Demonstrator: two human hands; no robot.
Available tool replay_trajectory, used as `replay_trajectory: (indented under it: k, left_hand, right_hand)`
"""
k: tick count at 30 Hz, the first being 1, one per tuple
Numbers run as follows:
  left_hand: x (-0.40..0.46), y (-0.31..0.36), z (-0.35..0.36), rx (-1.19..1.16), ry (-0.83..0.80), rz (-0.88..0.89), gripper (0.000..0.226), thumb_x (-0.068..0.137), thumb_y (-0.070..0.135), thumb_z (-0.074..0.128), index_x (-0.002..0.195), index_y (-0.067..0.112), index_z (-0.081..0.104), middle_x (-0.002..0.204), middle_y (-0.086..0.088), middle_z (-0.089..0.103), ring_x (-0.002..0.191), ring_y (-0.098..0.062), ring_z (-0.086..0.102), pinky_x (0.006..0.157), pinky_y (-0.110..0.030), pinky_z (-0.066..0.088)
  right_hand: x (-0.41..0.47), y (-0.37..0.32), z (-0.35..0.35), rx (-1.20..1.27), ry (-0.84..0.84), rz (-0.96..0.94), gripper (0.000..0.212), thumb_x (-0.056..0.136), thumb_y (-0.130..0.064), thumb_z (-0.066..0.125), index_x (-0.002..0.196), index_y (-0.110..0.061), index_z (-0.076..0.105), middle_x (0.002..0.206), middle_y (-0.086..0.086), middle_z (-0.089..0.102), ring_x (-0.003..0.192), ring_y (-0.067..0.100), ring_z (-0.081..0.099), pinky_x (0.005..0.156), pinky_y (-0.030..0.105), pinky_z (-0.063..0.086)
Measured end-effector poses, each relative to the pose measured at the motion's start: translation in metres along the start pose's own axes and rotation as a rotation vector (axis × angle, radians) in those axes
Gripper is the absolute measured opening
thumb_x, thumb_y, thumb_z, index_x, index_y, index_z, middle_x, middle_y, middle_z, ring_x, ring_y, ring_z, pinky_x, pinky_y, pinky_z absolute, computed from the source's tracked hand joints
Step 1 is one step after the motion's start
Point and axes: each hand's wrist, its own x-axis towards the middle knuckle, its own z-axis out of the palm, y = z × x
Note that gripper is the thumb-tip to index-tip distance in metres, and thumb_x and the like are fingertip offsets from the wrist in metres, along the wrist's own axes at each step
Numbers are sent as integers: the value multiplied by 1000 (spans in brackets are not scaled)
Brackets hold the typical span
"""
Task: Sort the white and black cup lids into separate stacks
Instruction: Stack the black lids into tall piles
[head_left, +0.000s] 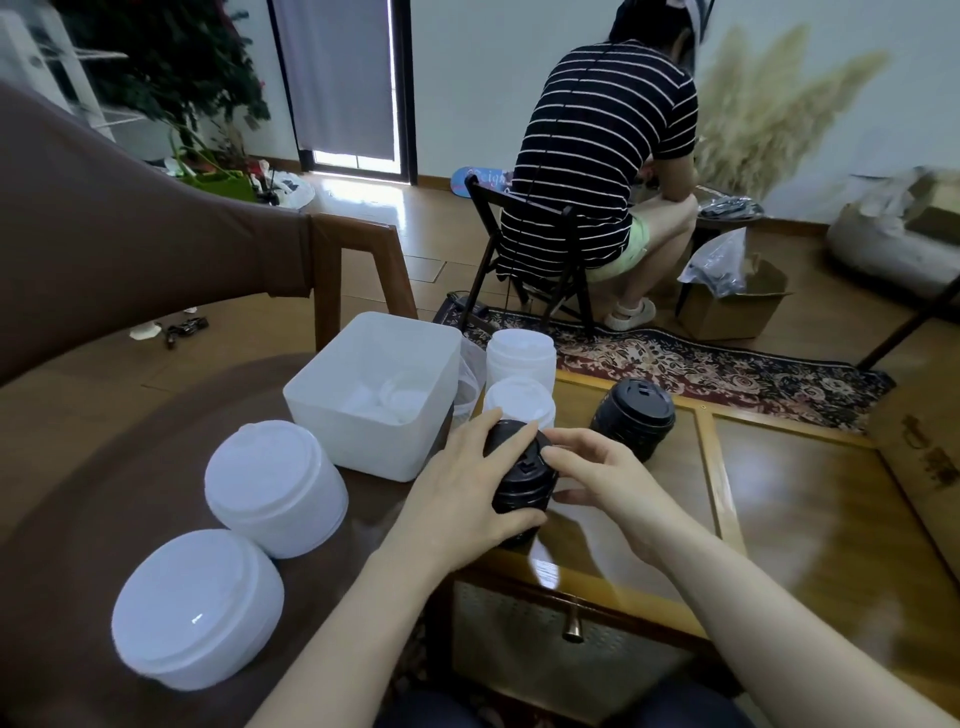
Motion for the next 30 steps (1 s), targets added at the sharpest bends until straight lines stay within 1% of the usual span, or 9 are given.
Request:
replay_trajectory:
  k: [5, 8, 10, 15, 19, 23, 26, 28, 30]
  left_hand:
    - [0, -1, -1, 121, 47, 63, 87, 87, 62, 60, 158, 34, 18, 164, 1, 15, 151, -18, 11, 121, -31, 13]
    - [2, -1, -6, 165, 37, 94, 87, 87, 64, 58, 158, 33, 17, 164, 3, 15, 151, -17, 10, 122, -33, 9]
    - [2, -3, -9, 141, 25, 61, 90, 86, 65, 58, 158, 35, 13, 165, 5, 12, 151, -15, 9, 121, -31, 8]
    - [2, -3, -16, 77, -13, 20, 97, 83, 67, 61, 158, 36, 8, 165, 6, 9, 151, -14, 9, 122, -32, 12]
    - [-2, 5, -32, 4, -48, 17, 95, 84, 68, 60, 158, 40, 7, 165, 10, 8, 151, -11, 9, 122, -35, 16]
    - [1, 8, -80, -158, 96, -26, 79, 89, 54, 63, 156, 38, 22, 157, 13, 29, 142, -7, 29, 115, -33, 32]
    - [11, -12, -126, -32, 184, -90, 64, 93, 46, 63, 151, 37, 36, 146, 13, 44, 131, -6, 41, 103, -27, 40]
    - [21, -31, -151, 77, 155, -164, 58, 94, 42, 63, 148, 34, 43, 143, 10, 49, 129, -9, 46, 101, -30, 43]
    - [27, -51, -165, 130, 75, -235, 57, 93, 39, 66, 146, 31, 47, 143, 5, 52, 128, -13, 49, 102, -33, 45]
  right_hand:
    - [-2, -1, 0, -16, -18, -15, 26, 94, -24, 61, 120, -22, 63, 111, -5, 71, 100, 9, 68, 92, 39, 56]
    - [-1, -3, 0, -31, -5, -14, 26, 94, -27, 62, 119, -23, 63, 109, -7, 71, 100, 8, 67, 93, 39, 55]
    - [0, -4, 0, -50, -1, -22, 27, 93, -29, 62, 119, -24, 63, 108, -7, 71, 99, 8, 67, 91, 37, 56]
    - [4, -9, -1, -79, -3, -26, 29, 93, -31, 62, 122, -25, 61, 114, -6, 69, 106, 11, 64, 94, 39, 54]
    - [5, -14, -5, -135, 22, -72, 28, 93, -33, 62, 120, -26, 62, 113, -8, 68, 106, 9, 63, 89, 31, 53]
    - [18, -35, -7, -209, 71, -229, 25, 93, -28, 63, 117, -24, 64, 114, -9, 66, 102, 2, 60, 84, 22, 45]
    - [32, -63, 2, -270, 26, -355, 21, 92, -24, 64, 113, -27, 66, 111, -11, 67, 103, 1, 60, 84, 17, 44]
    - [42, -85, 14, -367, -33, -441, 23, 93, -23, 63, 115, -26, 65, 110, -13, 66, 105, 0, 60, 84, 16, 45]
    - [54, -102, 28, -474, -117, -510, 26, 92, -20, 63, 119, -23, 65, 113, -11, 65, 108, 3, 59, 92, 22, 47]
